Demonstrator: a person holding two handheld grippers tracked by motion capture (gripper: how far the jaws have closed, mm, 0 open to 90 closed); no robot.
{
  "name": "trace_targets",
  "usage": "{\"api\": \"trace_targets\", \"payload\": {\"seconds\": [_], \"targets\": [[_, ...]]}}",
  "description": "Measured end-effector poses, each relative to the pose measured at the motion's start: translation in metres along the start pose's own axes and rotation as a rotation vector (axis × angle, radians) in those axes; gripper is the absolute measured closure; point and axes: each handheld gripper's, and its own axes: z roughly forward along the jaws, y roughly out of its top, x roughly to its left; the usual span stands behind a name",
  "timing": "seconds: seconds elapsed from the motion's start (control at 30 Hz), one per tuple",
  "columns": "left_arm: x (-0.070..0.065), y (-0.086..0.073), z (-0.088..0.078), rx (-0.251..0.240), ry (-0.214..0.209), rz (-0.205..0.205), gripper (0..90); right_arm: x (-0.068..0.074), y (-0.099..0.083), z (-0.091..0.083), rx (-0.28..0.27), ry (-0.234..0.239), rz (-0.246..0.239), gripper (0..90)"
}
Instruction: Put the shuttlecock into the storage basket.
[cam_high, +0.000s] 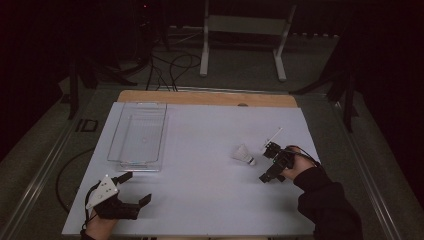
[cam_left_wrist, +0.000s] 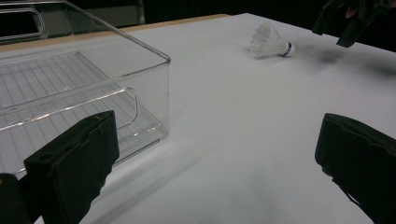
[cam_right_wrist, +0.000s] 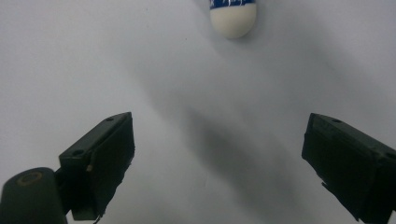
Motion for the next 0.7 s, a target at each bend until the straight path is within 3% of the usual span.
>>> {"api": "trace_targets", "payload": {"seconds": [0.13, 0.3, 0.4, 0.53, 0.7], "targets": [[0.0, 0.0, 0.0, 0.0, 0.0, 0.001, 0.5, -0.001, 0.007, 0.003, 0.06, 0.014, 0.006, 9.3], [0.0, 0.0, 0.0, -0.002, -0.002, -0.003, 0.5, -0.001, 0.016, 0.005, 0.113, -0.032, -0.017, 9.4], [0.0, 0.0, 0.0, -0.002, -0.004, -0.003, 0.5, 0.0, 0.021, 0.006, 0.12, -0.039, -0.032, 9.4], [0.001, 0.0, 0.0, -0.003, -0.004, -0.003, 0.5, -0.001, 0.028, 0.008, 0.134, -0.048, -0.016, 9.4], [0.001, 0.0, 0.0, -0.004, -0.005, -0.004, 0.5, -0.001, 0.034, 0.01, 0.098, -0.049, -0.013, 9.3]]}}
